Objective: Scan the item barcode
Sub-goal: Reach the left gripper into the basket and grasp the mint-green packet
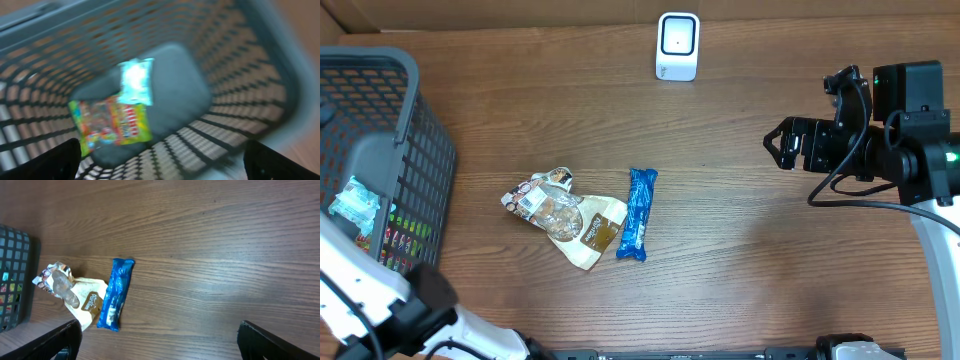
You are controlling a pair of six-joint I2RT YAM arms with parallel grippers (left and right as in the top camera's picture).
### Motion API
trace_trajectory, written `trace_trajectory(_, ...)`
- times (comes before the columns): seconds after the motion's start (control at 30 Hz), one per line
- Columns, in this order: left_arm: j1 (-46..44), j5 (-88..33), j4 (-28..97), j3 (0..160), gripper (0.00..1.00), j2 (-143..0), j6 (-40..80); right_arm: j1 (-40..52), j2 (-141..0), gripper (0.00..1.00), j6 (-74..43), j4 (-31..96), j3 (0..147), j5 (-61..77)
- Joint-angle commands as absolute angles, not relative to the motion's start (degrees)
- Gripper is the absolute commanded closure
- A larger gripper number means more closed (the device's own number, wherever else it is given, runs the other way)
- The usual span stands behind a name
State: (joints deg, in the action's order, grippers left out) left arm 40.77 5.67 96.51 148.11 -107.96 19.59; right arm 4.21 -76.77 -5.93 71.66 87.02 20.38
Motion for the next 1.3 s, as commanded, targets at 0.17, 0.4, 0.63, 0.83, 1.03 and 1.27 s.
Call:
trace_trajectory(0.17, 46.9, 5.7, 96.2, 139.2, 0.00, -118.5, 24.1, 4.5, -76.6, 0.00, -5.5, 70.3, 88.4, 20.7)
trace_trajectory(0.4, 47.0, 8.0, 87.7, 129.6, 0.04, -124.9, 23.3, 4.5, -76.7, 0.00, -4.6, 69.5, 88.4, 20.7)
trace_trajectory(0.63, 46.5, 8.6, 74.2, 116.1, 0.09, -125.1, 19.2, 4.5, -76.7, 0.00, -4.2, 69.9, 88.4, 20.7)
trace_trajectory(0.83, 44.9, 13.0, 66.5, 106.5, 0.16, -125.1, 19.6, 4.5, -77.1, 0.00, -4.2, 70.0, 88.4, 20.7)
trace_trajectory(1.03, 44.6, 13.9, 64.5, 103.6, 0.41, -125.1, 20.6, 4.5, -78.4, 0.00, -4.3, 70.0, 88.4, 20.7)
trace_trajectory(1.27, 45.1, 14.0, 64.6, 103.7, 0.81, -125.0, 20.1, 4.5, -80.8, 0.00, -4.2, 70.9, 88.4, 20.7)
